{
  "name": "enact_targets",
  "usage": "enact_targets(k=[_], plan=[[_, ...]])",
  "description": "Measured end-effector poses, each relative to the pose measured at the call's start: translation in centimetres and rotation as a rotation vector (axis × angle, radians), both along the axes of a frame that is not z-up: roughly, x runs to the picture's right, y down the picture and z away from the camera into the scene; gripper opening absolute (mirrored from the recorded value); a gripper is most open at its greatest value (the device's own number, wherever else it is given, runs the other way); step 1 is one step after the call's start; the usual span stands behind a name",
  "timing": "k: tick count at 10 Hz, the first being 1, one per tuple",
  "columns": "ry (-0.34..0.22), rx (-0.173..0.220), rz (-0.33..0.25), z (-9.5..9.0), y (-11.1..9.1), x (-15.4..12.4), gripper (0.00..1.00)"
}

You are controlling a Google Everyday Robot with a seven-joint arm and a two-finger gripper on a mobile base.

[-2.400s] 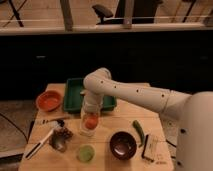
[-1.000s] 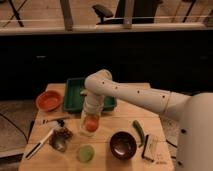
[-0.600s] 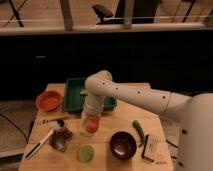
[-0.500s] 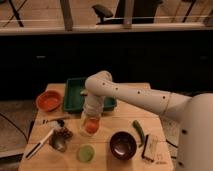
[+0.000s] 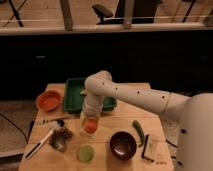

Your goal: Place apple in paper cup

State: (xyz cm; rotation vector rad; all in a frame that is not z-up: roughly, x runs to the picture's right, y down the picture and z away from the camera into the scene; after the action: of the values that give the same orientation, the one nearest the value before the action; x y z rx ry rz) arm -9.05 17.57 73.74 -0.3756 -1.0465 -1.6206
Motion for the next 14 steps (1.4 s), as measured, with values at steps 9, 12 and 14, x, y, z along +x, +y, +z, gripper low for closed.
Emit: enact_targets(k=[9,12,14], plan=[[-0.003,-0.018,0.026,-0.07,0.01,0.27,0.02],[0.000,-0.029,0.044,-0.20,0.13,0.59,0.02],[-0.003,-0.034,0.051,-0.24,-0.09,0.40,0.02]])
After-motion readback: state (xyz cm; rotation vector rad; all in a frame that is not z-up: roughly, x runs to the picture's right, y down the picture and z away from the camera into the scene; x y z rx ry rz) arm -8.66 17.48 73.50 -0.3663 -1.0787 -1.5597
